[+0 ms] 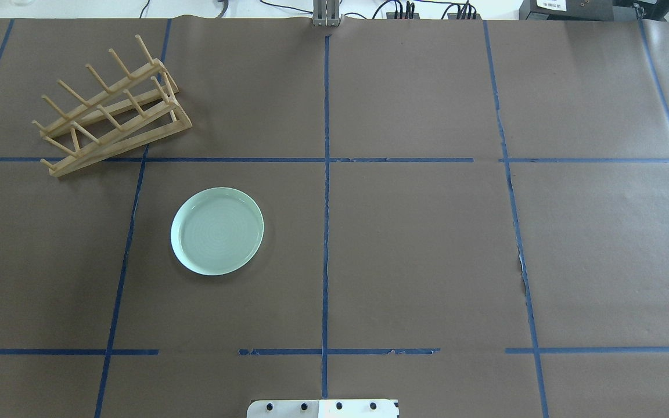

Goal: Place plate on rack
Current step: 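Move the left gripper down toward the pale green plate's rim, then close the left gripper on the plate's rim nearest the rack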

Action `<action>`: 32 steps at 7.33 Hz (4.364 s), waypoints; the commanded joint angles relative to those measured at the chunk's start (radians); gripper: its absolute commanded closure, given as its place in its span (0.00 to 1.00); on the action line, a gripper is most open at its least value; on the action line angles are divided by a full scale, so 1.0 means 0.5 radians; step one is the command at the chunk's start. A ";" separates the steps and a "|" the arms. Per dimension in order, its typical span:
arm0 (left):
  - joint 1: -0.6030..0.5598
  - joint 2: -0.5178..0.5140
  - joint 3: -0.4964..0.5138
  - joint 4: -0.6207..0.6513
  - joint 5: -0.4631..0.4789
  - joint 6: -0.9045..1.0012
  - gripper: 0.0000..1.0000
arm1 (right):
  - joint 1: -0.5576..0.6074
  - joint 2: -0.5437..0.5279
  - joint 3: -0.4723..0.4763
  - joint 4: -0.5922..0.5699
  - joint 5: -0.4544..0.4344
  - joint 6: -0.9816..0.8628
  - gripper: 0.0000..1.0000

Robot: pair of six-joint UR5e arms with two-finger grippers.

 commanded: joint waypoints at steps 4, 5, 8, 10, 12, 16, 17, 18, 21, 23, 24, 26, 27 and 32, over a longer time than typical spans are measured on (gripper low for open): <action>0.006 0.019 0.039 -0.014 -0.002 0.027 0.00 | 0.000 0.000 0.000 0.002 0.000 0.000 0.00; 0.003 0.028 0.030 -0.035 -0.008 0.039 0.00 | 0.000 0.000 0.000 -0.001 0.000 0.000 0.00; 0.137 0.028 -0.019 -0.115 -0.160 -0.263 0.00 | 0.000 0.000 0.000 0.002 0.000 0.000 0.00; 0.495 -0.009 -0.303 -0.228 -0.143 -1.095 0.00 | 0.000 0.000 0.000 -0.001 0.000 0.000 0.00; 0.836 -0.262 -0.400 -0.296 -0.098 -1.911 0.00 | 0.000 0.000 0.000 -0.001 0.000 0.003 0.00; 1.646 -0.729 -0.266 -0.269 0.487 -2.969 0.00 | 0.000 0.000 0.000 0.002 0.000 0.003 0.00; 1.763 -0.933 -0.067 -0.098 0.531 -3.001 0.00 | 0.000 0.000 0.000 0.002 0.000 0.000 0.00; 1.798 -1.066 0.041 -0.015 0.544 -3.001 0.00 | 0.000 0.000 0.000 -0.001 0.000 0.000 0.00; 1.951 -1.303 0.244 -0.008 0.685 -3.078 0.00 | 0.000 0.000 0.003 0.002 0.000 0.003 0.00; 2.043 -1.316 0.260 0.001 0.688 -3.115 0.02 | 0.000 0.000 0.000 0.002 0.000 0.000 0.00; 2.049 -1.325 0.260 -0.002 0.691 -3.115 0.06 | 0.000 0.000 0.000 -0.001 0.000 0.000 0.00; 2.062 -1.322 0.263 -0.002 0.688 -3.115 0.17 | 0.000 0.000 0.000 0.002 0.000 0.000 0.00; 2.068 -1.316 0.263 -0.002 0.688 -3.115 0.21 | 0.000 0.000 0.003 0.002 0.000 0.003 0.00; 2.071 -1.313 0.275 -0.002 0.688 -3.118 1.00 | 0.000 0.000 0.000 -0.001 0.000 0.000 0.00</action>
